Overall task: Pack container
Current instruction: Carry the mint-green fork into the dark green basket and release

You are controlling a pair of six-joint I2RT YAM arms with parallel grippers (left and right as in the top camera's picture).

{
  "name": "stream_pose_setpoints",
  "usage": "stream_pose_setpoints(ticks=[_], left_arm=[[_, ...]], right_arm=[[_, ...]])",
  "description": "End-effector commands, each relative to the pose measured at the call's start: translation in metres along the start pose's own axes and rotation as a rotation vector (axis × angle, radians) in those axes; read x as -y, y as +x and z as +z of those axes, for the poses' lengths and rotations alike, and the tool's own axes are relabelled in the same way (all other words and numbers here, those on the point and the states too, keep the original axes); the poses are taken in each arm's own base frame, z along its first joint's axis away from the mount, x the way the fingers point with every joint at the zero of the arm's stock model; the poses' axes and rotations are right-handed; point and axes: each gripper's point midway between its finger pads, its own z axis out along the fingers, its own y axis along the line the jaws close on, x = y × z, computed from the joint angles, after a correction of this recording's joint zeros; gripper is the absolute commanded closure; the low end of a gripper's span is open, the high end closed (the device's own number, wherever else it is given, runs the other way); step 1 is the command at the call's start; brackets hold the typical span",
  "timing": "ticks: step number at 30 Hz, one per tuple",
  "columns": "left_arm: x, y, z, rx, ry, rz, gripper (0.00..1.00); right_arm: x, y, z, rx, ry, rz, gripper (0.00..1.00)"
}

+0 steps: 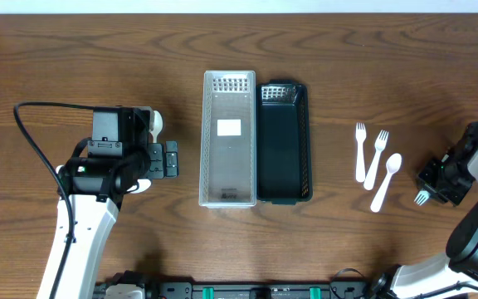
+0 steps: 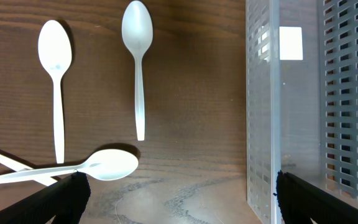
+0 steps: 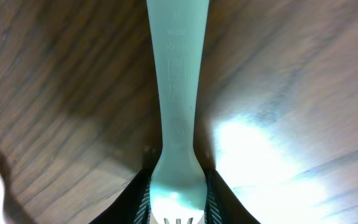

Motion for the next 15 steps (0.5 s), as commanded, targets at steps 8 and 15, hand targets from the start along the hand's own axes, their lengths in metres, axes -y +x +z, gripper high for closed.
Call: stream_pose_setpoints(ticks=[8,15], left_arm=[[0.000,-0.006,-0.004,0.018,0.002,-0.006,0.02],[0.000,-0.007,-0.004,0.021,0.003,-0.005,0.02]], right_arm=[[-0.083,-0.034,-0.113,0.195,-0.114,-0.183,0.99],[-0.194,0.027,-0.221,0.311,-0.301,-0.511,0.99]])
